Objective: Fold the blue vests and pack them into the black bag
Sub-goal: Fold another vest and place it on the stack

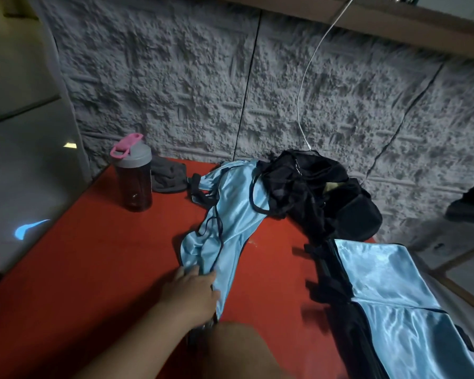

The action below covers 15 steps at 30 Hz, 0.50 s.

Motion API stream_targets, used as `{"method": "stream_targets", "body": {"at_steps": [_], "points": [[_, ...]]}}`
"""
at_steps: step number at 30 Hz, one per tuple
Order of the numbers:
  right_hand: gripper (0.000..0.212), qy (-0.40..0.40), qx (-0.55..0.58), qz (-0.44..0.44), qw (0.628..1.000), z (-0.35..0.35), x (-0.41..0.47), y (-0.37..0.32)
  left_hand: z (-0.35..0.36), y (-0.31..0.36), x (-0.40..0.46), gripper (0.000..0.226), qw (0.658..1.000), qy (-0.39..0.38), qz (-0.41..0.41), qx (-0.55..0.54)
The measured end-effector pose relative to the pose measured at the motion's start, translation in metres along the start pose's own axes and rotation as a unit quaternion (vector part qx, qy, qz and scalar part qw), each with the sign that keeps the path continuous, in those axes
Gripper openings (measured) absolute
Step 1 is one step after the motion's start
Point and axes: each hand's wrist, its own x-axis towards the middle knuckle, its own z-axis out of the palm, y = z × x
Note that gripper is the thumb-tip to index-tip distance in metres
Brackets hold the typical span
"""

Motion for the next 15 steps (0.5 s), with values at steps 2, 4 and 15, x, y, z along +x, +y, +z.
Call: {"method": "stream_targets", "body": {"at_steps": [2,4,15], "points": [[0.037,-0.082,-0.007,-0.023,0.996,-0.006,0.005,0.005,-0.001,-0.006,0.004,0.053,0.999,0.026,-0.004,0.019],[0.032,-0.105,0.021,-0.025,0.994,-0.012,0.013,0.021,-0.003,-0.011,0.005,0.051,0.998,0.054,-0.019,0.035],[0.072,-0.141,0.041,-0.06,0.987,0.011,0.045,0.017,-0.013,-0.044,-0.001,0.046,0.987,0.088,-0.076,0.108]]}}
